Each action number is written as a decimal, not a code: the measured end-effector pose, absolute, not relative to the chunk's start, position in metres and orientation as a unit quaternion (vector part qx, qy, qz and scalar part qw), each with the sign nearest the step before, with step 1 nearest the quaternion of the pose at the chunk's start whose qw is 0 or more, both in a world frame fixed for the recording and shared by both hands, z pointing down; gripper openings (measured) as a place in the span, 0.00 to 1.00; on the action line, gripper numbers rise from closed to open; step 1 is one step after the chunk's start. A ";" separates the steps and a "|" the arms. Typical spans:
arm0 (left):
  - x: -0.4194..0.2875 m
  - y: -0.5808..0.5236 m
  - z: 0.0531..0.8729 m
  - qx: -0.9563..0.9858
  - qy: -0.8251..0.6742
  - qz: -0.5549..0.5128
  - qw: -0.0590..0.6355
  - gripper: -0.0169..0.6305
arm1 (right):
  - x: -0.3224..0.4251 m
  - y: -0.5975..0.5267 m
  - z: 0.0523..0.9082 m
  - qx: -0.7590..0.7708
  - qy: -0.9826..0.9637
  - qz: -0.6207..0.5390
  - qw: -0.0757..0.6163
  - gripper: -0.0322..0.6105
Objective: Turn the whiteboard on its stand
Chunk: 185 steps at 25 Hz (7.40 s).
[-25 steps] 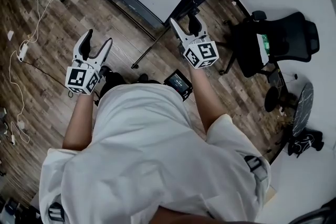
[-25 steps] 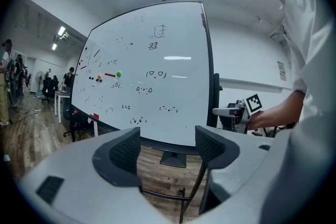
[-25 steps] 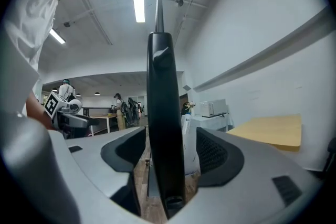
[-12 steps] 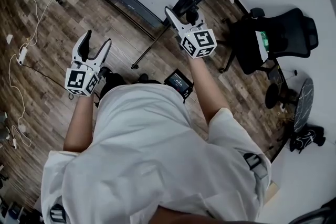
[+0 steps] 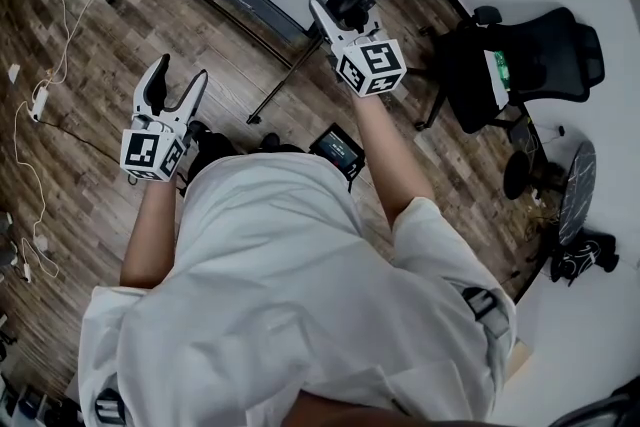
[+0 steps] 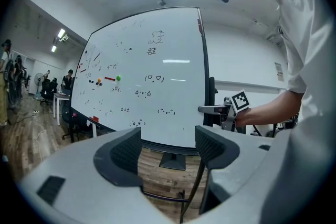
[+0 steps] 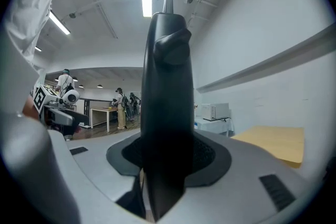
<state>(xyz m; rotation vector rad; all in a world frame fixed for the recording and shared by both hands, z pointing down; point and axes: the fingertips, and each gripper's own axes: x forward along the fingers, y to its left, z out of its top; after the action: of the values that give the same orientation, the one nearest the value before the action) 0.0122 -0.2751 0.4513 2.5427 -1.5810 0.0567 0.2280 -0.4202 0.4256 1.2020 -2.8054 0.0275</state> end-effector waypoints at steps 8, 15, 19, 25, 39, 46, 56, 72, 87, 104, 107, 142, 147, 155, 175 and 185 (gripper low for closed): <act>0.016 -0.271 0.441 0.849 -0.524 0.008 0.064 0.50 | 0.226 -0.418 0.424 0.388 -0.920 0.012 0.049 0.29; 0.026 -0.269 0.439 0.854 -0.517 0.008 0.063 0.50 | 0.227 -0.416 0.424 0.392 -0.919 0.008 0.036 0.29; 0.034 -0.268 0.438 0.857 -0.511 0.008 0.065 0.50 | 0.229 -0.416 0.423 0.396 -0.917 0.006 0.035 0.29; 0.042 -0.262 0.438 0.863 -0.501 0.004 0.068 0.50 | 0.228 -0.415 0.424 0.394 -0.918 0.009 0.041 0.28; 0.057 -0.268 0.439 0.903 -0.422 0.007 0.083 0.50 | 0.227 -0.411 0.424 0.379 -0.924 0.008 0.046 0.28; 0.029 -0.263 0.440 0.903 -0.421 0.012 0.091 0.50 | 0.225 -0.409 0.424 0.383 -0.923 0.010 0.046 0.28; 0.006 -0.254 0.444 0.909 -0.407 0.018 0.085 0.50 | 0.223 -0.402 0.423 0.386 -0.921 0.006 0.045 0.28; 0.020 -0.242 0.453 0.922 -0.376 0.003 0.089 0.50 | 0.233 -0.368 0.423 0.390 -0.920 -0.002 0.039 0.28; 0.089 -0.220 0.438 0.933 -0.350 -0.004 0.084 0.50 | 0.277 -0.319 0.421 0.390 -0.920 -0.008 0.037 0.28; 0.213 -0.151 0.423 0.942 -0.328 -0.006 0.069 0.50 | 0.390 -0.238 0.420 0.404 -0.914 -0.009 0.021 0.28; 0.223 -0.144 0.420 0.944 -0.324 -0.006 0.068 0.50 | 0.397 -0.233 0.419 0.406 -0.914 -0.009 0.020 0.28; 0.265 -0.106 0.415 0.946 -0.310 -0.012 0.099 0.50 | 0.439 -0.211 0.415 0.426 -0.904 0.000 0.034 0.28; 0.284 -0.100 0.422 0.950 -0.293 -0.007 0.104 0.50 | 0.464 -0.199 0.419 0.428 -0.903 0.001 0.034 0.28; 0.287 -0.093 0.429 0.952 -0.287 -0.004 0.106 0.50 | 0.476 -0.190 0.419 0.427 -0.903 0.000 0.035 0.29; 0.364 -0.058 0.429 0.953 -0.281 -0.004 0.117 0.50 | 0.526 -0.162 0.418 0.423 -0.905 -0.002 0.039 0.29; 0.393 -0.046 0.425 0.956 -0.270 0.001 0.110 0.50 | 0.549 -0.145 0.419 0.419 -0.907 -0.002 0.041 0.29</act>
<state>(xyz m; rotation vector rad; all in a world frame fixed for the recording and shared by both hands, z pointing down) 0.3934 -0.0464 0.4254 2.8104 -0.7935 0.0029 0.5491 -0.1454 0.4187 1.2837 -2.7769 -0.0060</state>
